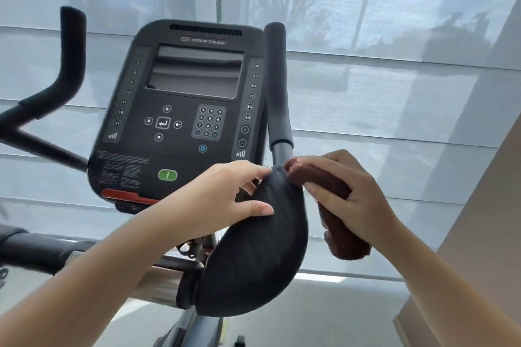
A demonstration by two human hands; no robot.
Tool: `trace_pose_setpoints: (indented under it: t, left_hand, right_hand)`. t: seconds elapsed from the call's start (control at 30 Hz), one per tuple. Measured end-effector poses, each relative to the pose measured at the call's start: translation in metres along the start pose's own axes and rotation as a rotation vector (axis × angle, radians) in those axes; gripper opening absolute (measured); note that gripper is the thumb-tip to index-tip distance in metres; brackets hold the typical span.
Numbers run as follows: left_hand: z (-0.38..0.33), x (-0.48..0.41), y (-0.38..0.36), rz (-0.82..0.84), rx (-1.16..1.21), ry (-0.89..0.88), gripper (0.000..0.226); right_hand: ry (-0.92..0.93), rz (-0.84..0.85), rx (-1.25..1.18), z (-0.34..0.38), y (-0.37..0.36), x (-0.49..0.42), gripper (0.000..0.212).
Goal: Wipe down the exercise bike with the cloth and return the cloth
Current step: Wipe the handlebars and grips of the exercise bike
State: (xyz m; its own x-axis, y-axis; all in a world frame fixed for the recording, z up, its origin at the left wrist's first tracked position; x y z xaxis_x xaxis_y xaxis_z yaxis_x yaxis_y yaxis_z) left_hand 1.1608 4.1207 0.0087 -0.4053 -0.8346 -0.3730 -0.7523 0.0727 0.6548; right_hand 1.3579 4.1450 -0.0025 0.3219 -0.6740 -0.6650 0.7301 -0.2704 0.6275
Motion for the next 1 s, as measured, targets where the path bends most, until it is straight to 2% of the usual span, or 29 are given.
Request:
trace_pose_setpoints:
  t: [0.17,0.3,0.47,0.57,0.67,0.83,0.9,0.93,1.0]
  left_hand:
    - [0.002,-0.025,0.0,0.004,0.047,0.053,0.059]
    - [0.002,-0.032,0.003,-0.022,0.182,0.084,0.055]
    - [0.005,-0.044,0.01,0.036,0.218,0.167,0.047]
    - [0.01,-0.051,0.015,0.096,0.256,0.225,0.039]
    - [0.015,-0.055,0.017,0.118,0.319,0.241,0.039]
    - [0.022,-0.06,0.015,0.112,0.414,0.245,0.032]
    - [0.024,-0.059,0.013,0.104,0.469,0.255,0.031]
    - [0.025,-0.058,0.012,0.098,0.503,0.261,0.03]
    - [0.026,-0.055,0.01,0.096,0.558,0.273,0.028]
  right_hand:
    - [0.03,-0.109,-0.049,-0.028,0.003,-0.047,0.035]
    - [0.091,-0.191,-0.003,-0.045,-0.002,-0.089,0.036]
    - [0.2,-0.36,0.1,-0.044,-0.007,-0.164,0.036]
    - [0.195,-0.352,0.098,-0.038,-0.018,-0.197,0.037]
    - [0.16,-0.294,0.028,-0.046,-0.029,-0.191,0.037]
    - [0.205,-0.011,-0.033,-0.068,-0.035,-0.118,0.04]
    - [0.245,0.051,-0.029,-0.068,-0.028,-0.113,0.041]
    - [0.27,0.028,0.022,-0.065,-0.023,-0.12,0.039]
    - [0.272,-0.14,0.084,-0.054,-0.011,-0.149,0.037]
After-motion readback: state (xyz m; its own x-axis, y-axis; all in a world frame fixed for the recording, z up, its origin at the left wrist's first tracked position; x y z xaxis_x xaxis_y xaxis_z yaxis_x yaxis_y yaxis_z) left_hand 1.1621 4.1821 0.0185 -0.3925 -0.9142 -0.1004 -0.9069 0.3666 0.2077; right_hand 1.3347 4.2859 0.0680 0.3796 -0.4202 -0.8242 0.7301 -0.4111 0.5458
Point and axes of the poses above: each hand's wrist, its own x-axis away from the middle knuckle, its own y-axis out of the back of the hand, z = x × y, the point moved 3 cm from there along -x, towards the middle knuckle, and after that the axes turned 14 degrees about x, right-handed, at the moved point
